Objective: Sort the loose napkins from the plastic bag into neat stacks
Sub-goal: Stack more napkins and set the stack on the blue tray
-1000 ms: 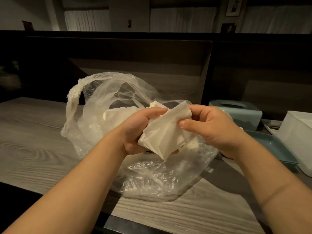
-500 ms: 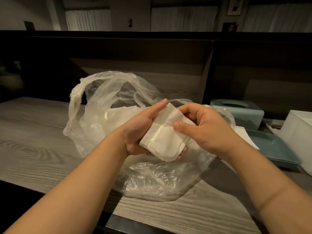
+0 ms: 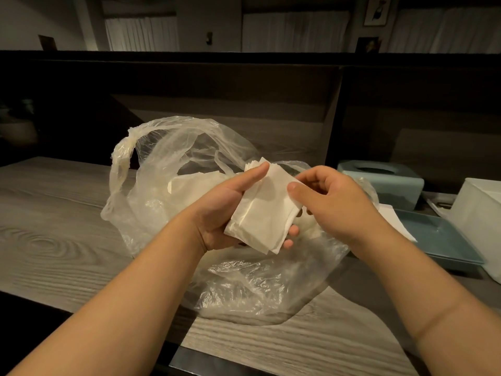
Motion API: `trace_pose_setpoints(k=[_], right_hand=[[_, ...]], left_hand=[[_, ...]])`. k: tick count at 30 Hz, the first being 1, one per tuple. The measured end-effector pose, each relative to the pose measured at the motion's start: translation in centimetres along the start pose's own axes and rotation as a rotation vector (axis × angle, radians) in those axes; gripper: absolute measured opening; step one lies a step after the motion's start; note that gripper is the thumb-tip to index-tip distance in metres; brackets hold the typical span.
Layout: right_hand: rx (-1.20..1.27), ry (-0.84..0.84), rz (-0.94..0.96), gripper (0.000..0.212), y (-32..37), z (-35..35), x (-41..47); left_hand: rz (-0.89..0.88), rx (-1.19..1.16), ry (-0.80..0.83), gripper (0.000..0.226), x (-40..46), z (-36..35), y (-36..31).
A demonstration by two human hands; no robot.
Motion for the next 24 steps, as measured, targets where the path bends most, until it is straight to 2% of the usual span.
trace_pose_setpoints(k=[4, 11, 15, 24], right_hand=[[-0.015, -0.001, -0.040, 0.021, -0.19, 0.09, -0.02], [0.032, -0.042, -0.011, 0.020, -0.21, 0.52, 0.11], [0.166, -0.037, -0.062, 0.023, -0.67, 0.50, 0.28], [0.307, 0.015, -0.116, 0.032, -0.52, 0.14, 0.08]], left_hand=[[-0.017, -0.014, -0.011, 0.072, 0.16, 0.42, -0.08], [-0.032, 0.009, -0.070, 0.070, 0.13, 0.29, -0.26], [-0.034, 0.003, -0.077, 0.069, -0.10, -0.04, -0.32], [-0.001, -0.033, 0.002, 0.104, 0.46, 0.32, -0.05]])
Point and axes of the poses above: each hand's wrist, its own x-axis towards the middle knuckle, its own z-axis out of the back of the hand, y = z × x, the point moved 5 cm from there along x, towards the middle knuckle, and after that the axes turned 5 degrees about -x, right-handed, at the moved point
